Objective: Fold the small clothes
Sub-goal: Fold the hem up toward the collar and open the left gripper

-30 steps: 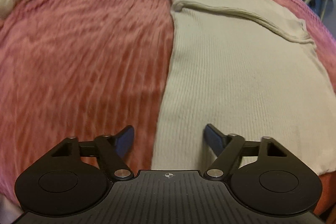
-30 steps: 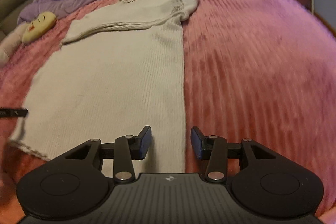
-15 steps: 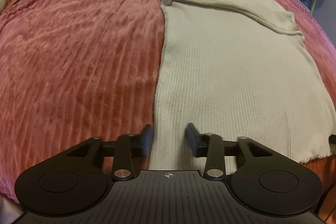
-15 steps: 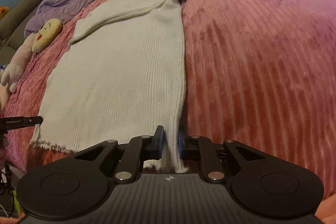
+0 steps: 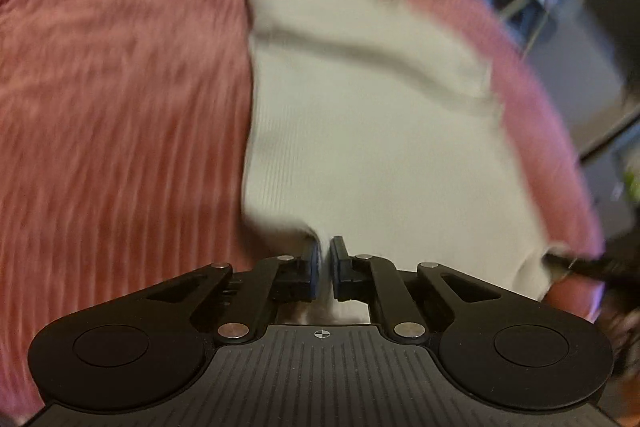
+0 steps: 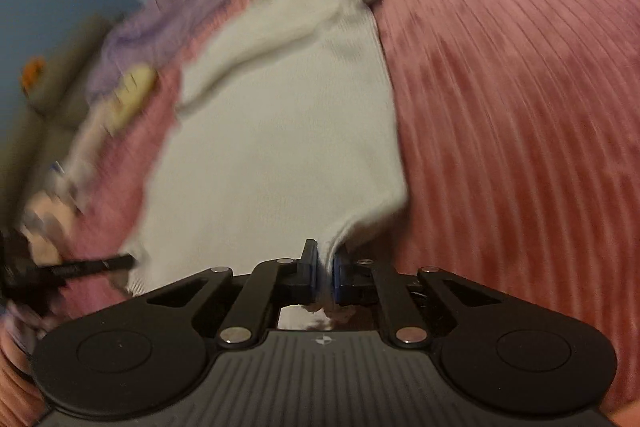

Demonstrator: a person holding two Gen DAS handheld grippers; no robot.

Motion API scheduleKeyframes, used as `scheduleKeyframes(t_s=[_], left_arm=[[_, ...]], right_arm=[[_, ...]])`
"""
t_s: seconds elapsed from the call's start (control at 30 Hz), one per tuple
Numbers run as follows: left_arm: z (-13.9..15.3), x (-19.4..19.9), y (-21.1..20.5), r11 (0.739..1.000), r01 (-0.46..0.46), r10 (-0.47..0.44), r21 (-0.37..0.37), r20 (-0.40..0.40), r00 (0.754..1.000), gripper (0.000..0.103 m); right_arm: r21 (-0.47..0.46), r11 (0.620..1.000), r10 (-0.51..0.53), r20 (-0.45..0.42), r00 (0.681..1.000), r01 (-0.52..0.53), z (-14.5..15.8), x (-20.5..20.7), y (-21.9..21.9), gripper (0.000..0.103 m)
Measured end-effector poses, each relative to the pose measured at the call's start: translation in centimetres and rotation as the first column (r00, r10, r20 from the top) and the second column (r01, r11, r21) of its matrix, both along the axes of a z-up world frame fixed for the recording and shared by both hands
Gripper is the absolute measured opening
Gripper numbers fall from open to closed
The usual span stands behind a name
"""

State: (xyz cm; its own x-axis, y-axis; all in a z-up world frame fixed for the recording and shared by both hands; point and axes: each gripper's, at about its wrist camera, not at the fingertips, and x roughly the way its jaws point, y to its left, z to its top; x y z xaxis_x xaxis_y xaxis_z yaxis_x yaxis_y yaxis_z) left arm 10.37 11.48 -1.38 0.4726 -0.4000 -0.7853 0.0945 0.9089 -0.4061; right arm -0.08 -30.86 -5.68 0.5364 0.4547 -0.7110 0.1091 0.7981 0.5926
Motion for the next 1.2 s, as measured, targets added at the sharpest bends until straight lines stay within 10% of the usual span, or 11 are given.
scheduleKeyframes(t_s=[0.23, 0.53, 0.7, 1.03, 1.2], left_arm=[[3.0, 7.5, 1.6, 0.981, -0.174, 0.183, -0.083, 0.12, 0.976, 0.009], [-0.5, 13.0, 1.5, 0.95, -0.289, 0.276, 0.118, 0.117, 0.954, 0.016], [-2.1, 11.7, 1.5, 0.971, -0.18, 0.16, 0.158, 0.129, 0.979, 0.048], [-4.9, 14.8, -1.1, 0.982, -0.1, 0.088, 0.162, 0.08, 0.993, 0.058], [-5.4, 16.5, -2.3, 0.979, -0.094, 0.082, 0.181, 0.073, 0.994, 0.035]], right_arm=[[0.033, 0.987, -0.158, 0.132, 0.979, 0.155, 2.5, 6.5, -1.8, 0.007], [-0.218, 0.95, -0.173, 0.228, 0.958, 0.224, 2.3, 13.6, -1.1, 0.01], [-0.338, 0.908, -0.132, 0.331, 0.935, 0.248, 2.7, 12.6, -0.8, 0.055], [-0.439, 0.894, 0.006, 0.212, 0.977, 0.089, -0.7, 14.7, 0.2, 0.055], [-0.415, 0.908, 0.02, 0.202, 0.979, 0.067, -1.1, 16.0, 0.3, 0.038]])
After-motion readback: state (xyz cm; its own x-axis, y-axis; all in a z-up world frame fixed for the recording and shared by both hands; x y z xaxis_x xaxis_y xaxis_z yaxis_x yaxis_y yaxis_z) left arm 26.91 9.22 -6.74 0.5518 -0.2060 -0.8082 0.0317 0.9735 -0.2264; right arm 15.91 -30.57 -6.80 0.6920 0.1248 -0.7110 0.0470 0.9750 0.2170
